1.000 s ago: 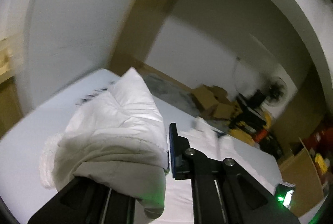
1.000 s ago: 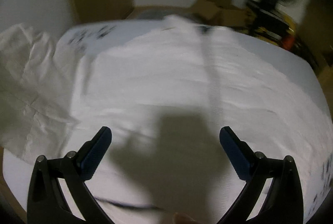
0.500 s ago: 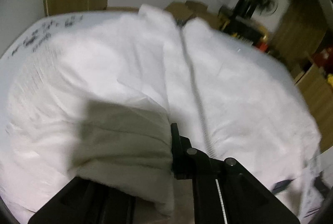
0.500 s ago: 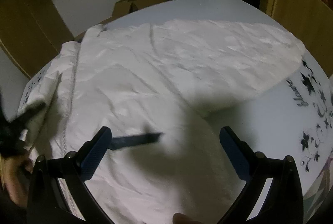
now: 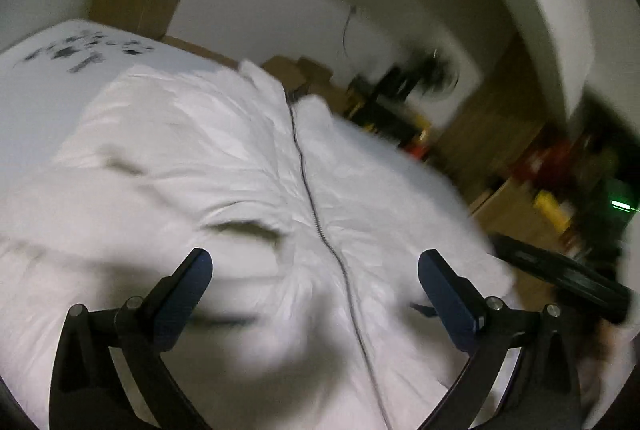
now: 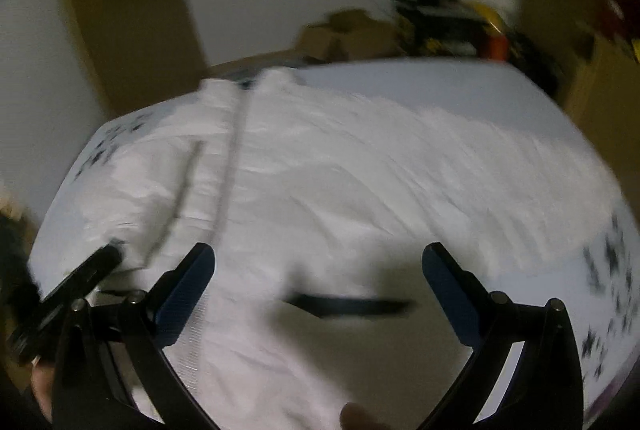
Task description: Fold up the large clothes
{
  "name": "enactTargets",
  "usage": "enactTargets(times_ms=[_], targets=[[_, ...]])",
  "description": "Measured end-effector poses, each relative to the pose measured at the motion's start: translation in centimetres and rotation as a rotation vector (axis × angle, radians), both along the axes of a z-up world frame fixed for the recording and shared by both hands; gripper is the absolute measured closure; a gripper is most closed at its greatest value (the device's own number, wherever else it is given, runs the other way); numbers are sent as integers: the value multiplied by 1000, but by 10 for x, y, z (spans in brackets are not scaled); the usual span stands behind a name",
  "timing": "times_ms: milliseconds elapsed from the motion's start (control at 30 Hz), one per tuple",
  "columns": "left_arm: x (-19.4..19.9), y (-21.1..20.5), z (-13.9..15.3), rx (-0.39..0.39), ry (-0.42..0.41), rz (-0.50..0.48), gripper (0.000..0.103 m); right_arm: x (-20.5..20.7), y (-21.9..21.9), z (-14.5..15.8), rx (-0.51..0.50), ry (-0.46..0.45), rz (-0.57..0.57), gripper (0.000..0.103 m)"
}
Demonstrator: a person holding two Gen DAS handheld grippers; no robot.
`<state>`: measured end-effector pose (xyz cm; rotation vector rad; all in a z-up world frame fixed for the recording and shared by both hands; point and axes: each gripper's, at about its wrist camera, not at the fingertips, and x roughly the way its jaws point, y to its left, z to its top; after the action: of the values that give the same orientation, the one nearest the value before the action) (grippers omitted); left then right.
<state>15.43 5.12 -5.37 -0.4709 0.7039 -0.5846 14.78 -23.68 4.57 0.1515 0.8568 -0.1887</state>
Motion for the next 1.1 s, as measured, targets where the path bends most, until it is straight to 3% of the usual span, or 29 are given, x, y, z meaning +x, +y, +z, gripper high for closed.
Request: enactTargets(times_ms=[167, 300, 433, 533, 700, 767, 867, 1000, 1100], targets=[[-53, 96, 15, -69, -1, 146, 0, 53, 112, 4, -101, 48, 253, 0], [-84, 143, 20, -77, 9, 231, 0, 94, 209, -27, -180, 140, 436, 0], [-111, 170, 23, -103, 13, 257, 0, 127, 276, -59, -309, 188, 516, 1], [-123, 181, 23, -103, 10, 266, 0, 153, 300, -87, -388, 255, 507, 12], [-118, 182, 17, -118, 39, 261, 0, 168, 293, -112, -481, 309, 459, 62], [-116, 181, 13, -119, 46, 258, 0, 166, 289, -108, -489, 289, 461, 75], [-109, 177, 8, -123, 59, 256, 0, 163, 259, -81, -346, 257, 409, 82], [-103, 171, 4, -127, 70, 252, 0, 159, 175, -35, 22, 200, 298, 84], [-97, 165, 1, -131, 82, 240, 0, 145, 103, -21, 213, 157, 188, 84]])
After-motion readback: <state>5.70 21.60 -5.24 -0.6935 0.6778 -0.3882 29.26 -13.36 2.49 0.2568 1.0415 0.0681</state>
